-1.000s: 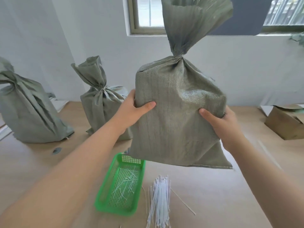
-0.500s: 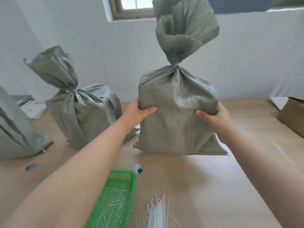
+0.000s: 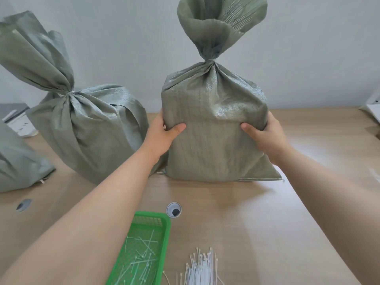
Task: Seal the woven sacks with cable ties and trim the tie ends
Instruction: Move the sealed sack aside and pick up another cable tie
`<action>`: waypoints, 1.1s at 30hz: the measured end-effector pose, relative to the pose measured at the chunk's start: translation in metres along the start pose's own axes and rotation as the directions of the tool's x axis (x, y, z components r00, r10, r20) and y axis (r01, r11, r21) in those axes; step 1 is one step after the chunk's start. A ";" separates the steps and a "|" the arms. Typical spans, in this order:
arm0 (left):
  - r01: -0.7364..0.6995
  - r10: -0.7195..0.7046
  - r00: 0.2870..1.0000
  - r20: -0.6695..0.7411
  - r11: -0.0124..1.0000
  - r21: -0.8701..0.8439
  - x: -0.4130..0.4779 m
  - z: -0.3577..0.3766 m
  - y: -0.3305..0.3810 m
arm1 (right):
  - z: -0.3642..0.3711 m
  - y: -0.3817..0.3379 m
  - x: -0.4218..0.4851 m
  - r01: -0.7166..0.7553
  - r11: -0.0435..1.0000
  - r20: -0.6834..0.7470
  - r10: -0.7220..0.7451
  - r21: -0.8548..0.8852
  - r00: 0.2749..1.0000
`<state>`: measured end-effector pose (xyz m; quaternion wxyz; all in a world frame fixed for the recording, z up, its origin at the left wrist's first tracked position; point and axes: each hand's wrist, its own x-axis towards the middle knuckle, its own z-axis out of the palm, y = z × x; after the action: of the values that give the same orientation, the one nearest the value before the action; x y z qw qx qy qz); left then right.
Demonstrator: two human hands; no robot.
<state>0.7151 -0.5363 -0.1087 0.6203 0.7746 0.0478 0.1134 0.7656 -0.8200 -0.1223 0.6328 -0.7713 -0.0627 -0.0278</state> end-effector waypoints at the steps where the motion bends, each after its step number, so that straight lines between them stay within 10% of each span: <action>1: 0.005 -0.005 1.000 0.000 1.000 0.010 0.000 0.000 -0.004 | 0.002 0.000 0.001 0.003 1.000 -0.012 -0.003 -0.013 1.000; 33: 0.097 -0.112 0.992 0.058 0.971 0.219 0.023 -0.007 -0.003 | -0.016 0.000 0.019 -0.041 0.987 -0.003 0.041 -0.153 0.999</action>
<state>0.7356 -0.5243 -0.1074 0.5391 0.8372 0.0787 0.0474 0.7849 -0.8342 -0.1166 0.5723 -0.8186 -0.0446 -0.0194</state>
